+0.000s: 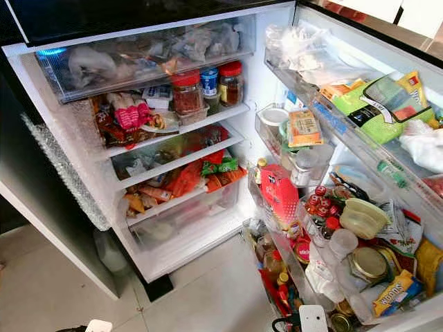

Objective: Restocking fridge

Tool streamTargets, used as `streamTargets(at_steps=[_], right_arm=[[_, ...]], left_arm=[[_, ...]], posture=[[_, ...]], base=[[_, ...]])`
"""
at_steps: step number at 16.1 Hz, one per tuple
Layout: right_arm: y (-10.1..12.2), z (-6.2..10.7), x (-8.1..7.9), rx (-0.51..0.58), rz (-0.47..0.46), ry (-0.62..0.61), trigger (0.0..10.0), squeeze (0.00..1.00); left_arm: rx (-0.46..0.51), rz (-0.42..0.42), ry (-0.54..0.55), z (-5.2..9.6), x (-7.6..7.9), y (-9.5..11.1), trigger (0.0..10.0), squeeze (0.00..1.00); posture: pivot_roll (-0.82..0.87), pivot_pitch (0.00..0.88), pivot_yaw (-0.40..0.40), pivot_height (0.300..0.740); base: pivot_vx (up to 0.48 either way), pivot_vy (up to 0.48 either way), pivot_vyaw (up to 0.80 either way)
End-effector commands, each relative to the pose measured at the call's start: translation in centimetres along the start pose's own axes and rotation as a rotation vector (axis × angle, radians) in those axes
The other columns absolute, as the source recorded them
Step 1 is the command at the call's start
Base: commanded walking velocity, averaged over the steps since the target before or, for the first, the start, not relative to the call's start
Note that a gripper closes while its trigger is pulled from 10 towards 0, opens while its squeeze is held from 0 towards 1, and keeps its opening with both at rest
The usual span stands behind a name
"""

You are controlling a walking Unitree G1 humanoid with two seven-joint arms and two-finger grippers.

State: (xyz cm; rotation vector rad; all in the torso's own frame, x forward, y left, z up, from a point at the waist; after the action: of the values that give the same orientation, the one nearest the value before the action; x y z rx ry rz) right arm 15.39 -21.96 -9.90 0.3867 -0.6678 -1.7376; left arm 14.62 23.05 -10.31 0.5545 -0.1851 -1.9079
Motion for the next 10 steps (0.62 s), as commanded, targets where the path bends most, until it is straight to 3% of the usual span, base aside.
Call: streamTargets(at_steps=[1, 7, 9, 10], right_arm=[[-0.3, 0.0, 0.2, -0.020, -0.013, -0.012, 10.0, 0.00], [-0.1, 0.0, 0.4, -0.001, 0.041, -0.057, 10.0, 0.00], [2.4, -0.3, 5.1, 0.048, 0.043, -0.131, 10.0, 0.00], [2.7, -0.2, 5.7, 0.054, 0.047, -0.146, 10.0, 0.00]], left_arm=[[-0.013, 0.001, -0.002, 0.1, -0.3, -0.3, 10.0, 0.00], [-0.013, -0.007, -0.001, 0.1, -0.4, -0.3, 10.0, 0.00], [-0.013, -0.007, -0.001, 0.0, -0.4, -0.3, 10.0, 0.00], [-0.012, -0.007, -0.001, 0.0, -0.3, -0.3, 10.0, 0.00]], posture=[[-0.01, 0.000, 0.004, 0.740], [-0.01, 0.000, 0.008, 0.740], [-0.01, 0.000, 0.005, 0.740], [-0.01, 0.000, 0.003, 0.740]], base=[[0.000, 0.000, 0.00], [0.000, 0.000, 0.00], [0.000, 0.000, 0.00], [0.000, 0.000, 0.00]])
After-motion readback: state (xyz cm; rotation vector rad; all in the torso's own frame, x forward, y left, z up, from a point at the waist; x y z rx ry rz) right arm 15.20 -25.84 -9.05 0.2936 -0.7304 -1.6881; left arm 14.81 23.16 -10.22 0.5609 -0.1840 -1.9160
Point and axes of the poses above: a point about 5 cm out from each wrist's last joint towards the gripper, its own z axis pointing back from the gripper into the wrist, its own y axis along the axis of the wrist's last joint, x = y × z, the point moved 1 cm from there along -z, pointing out of the wrist towards the gripper, and after that the axes turned 13 degrees about -z, right-handed, at the moved point
